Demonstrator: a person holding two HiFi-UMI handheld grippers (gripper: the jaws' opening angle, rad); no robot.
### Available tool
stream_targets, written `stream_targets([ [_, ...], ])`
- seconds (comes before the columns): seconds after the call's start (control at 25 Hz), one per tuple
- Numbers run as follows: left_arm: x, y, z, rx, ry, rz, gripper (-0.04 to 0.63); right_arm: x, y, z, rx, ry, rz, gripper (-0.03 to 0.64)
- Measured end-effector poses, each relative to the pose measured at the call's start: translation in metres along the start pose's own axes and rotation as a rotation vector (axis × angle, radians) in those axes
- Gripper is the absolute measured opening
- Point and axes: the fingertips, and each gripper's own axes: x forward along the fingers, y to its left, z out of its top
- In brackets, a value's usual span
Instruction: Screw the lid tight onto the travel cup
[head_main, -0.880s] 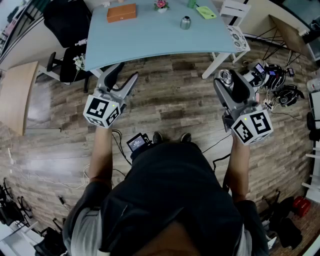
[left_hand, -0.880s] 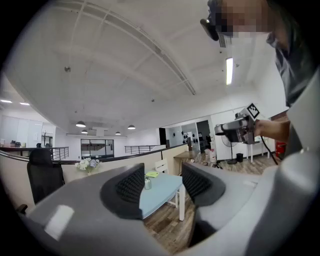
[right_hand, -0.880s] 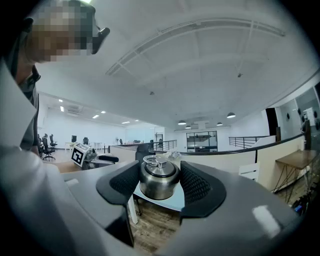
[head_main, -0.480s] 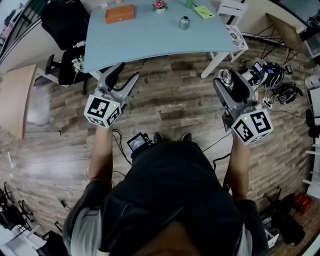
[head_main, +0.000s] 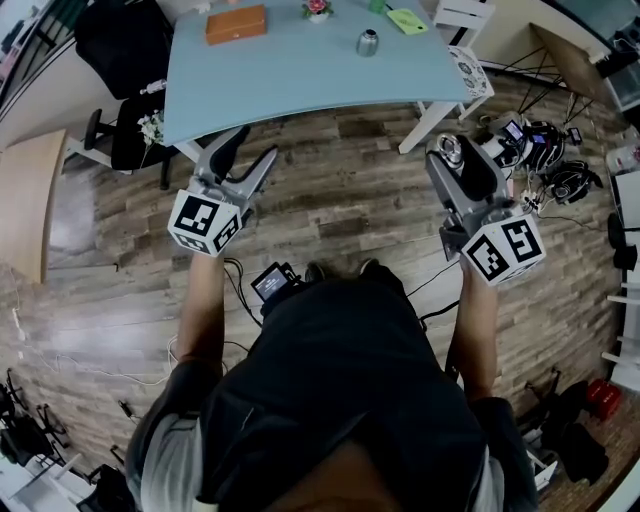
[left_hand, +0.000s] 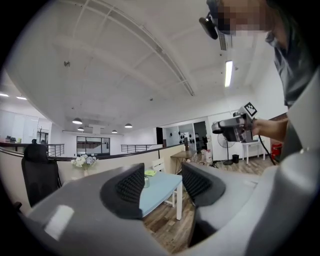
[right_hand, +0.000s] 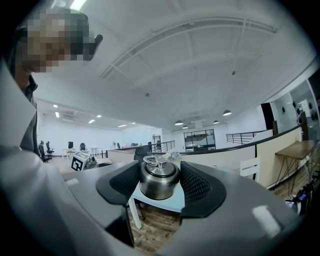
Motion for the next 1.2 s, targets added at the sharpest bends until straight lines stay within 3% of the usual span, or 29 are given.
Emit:
stream_targets([
  [0.4, 0.035, -0.004, -0.006, 0.008, 0.038, 0.012, 0.284, 0.020, -0.042, -0.003, 0.037, -0.010, 0.040, 0.253],
  [1.2, 0.170, -0.005, -0.001, 0.006, 0.129, 0.222, 0.284, 0.117, -0.208, -0.010, 0.115, 0.024, 0.275, 0.253],
])
